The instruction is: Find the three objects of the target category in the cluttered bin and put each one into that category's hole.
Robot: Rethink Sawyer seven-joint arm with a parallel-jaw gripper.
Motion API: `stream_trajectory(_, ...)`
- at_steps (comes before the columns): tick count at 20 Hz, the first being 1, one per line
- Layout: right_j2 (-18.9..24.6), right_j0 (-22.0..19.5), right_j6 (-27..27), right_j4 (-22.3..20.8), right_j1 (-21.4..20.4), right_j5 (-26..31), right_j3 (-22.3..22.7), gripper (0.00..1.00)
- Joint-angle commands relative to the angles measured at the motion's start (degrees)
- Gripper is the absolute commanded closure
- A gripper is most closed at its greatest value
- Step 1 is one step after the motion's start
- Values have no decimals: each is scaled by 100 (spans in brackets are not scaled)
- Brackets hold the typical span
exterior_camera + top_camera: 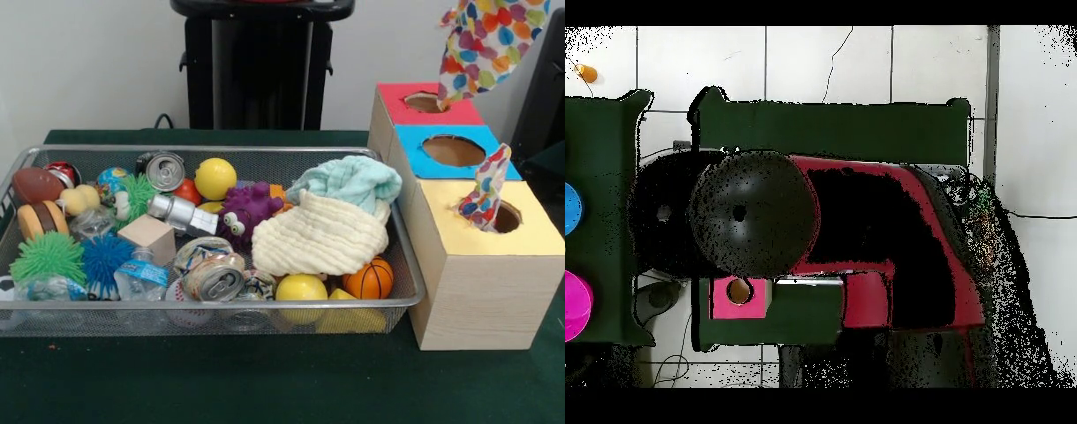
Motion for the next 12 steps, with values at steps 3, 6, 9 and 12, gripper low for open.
stream_trajectory(3,-450,238,1339,-263,83,-448,298,100)
stream_trajectory(6,-561,353,1327,-260,160,-772,507,100)
stream_trajectory(9,-650,439,1290,-272,215,-982,617,100)
stream_trajectory(12,-757,524,1263,-220,196,-1199,773,100)
